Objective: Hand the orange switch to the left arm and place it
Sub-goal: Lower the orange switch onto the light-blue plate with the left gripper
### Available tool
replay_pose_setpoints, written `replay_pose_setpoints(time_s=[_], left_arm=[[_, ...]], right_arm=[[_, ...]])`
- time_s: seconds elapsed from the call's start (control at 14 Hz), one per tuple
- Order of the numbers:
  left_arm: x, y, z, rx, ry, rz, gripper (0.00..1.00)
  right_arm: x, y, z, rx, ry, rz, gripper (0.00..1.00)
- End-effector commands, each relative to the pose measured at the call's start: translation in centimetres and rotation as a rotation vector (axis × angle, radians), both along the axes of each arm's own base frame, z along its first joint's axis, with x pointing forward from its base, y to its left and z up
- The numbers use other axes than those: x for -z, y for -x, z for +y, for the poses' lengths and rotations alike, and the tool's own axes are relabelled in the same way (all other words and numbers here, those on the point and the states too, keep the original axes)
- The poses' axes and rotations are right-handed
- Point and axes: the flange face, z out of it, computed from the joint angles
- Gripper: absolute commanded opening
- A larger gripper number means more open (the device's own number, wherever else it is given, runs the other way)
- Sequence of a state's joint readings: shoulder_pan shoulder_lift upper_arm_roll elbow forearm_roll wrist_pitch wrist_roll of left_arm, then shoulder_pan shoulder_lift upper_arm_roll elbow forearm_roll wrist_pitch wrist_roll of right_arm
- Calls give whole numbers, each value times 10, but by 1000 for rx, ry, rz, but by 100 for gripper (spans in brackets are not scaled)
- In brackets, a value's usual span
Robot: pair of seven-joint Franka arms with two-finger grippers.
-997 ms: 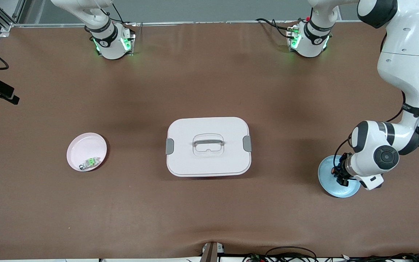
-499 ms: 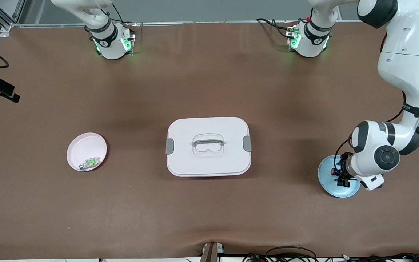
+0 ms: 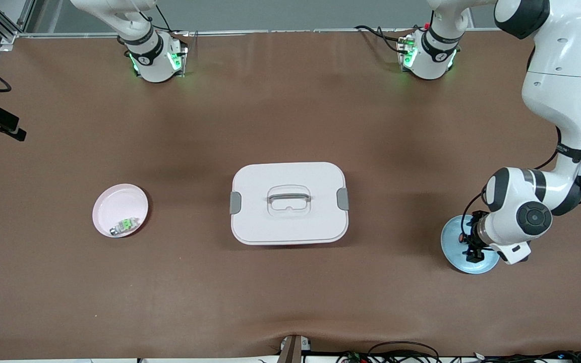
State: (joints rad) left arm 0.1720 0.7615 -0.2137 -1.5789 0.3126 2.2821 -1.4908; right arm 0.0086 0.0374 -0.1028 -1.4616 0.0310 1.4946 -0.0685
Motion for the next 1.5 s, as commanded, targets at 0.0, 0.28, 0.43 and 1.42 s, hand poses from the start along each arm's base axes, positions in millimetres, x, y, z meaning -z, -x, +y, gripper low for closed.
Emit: replay_pose_setpoints(time_s=[0.0, 0.28, 0.43, 1.42], left_arm=[[-3, -3, 2, 19, -33, -14, 100], [-19, -8, 11, 25, -40, -36, 100], [-29, -10, 9, 84, -23, -40, 100], [-97, 4, 2, 851, 81, -33, 100]], right_arm=[[-2, 7, 1, -24, 45, -6, 100], [-3, 7, 2, -23, 59, -7, 100], [-4, 7, 3, -16, 52, -11, 100], [-8, 13, 3, 40, -3, -5, 100]])
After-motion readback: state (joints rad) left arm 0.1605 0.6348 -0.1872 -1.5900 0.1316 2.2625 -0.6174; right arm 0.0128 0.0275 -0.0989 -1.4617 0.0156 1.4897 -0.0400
